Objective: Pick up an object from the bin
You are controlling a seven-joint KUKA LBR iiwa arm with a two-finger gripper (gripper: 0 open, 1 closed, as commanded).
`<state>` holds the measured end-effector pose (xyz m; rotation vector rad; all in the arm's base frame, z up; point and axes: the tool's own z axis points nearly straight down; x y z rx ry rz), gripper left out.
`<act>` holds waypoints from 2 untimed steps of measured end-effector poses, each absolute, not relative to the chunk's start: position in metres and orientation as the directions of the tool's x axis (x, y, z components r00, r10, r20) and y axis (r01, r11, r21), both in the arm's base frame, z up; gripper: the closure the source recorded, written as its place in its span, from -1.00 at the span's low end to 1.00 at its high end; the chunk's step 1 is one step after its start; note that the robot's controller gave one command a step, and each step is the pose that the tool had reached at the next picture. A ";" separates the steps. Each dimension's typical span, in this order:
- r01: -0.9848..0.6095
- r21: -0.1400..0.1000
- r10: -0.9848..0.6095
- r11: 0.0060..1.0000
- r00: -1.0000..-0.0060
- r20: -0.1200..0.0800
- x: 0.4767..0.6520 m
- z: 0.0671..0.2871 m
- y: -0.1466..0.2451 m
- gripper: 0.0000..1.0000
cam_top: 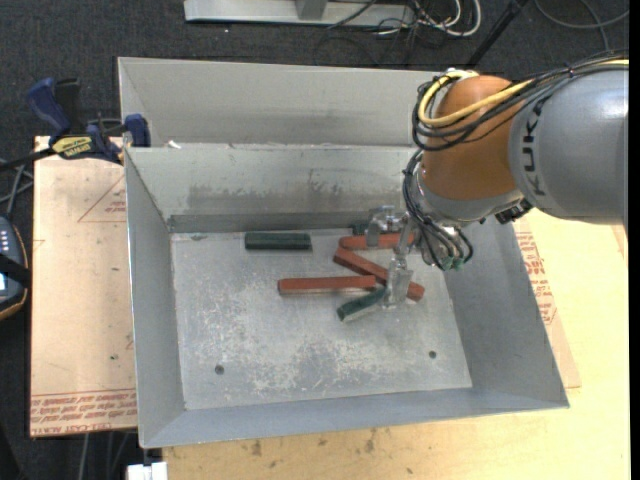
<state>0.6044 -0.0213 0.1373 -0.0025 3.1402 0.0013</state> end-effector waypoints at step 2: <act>-0.110 0.002 -0.110 0.994 -0.994 -0.003 0.568 0.073 -0.013 1.00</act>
Offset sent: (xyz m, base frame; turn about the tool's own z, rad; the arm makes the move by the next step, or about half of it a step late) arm -0.0381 0.0071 -0.0673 -0.1094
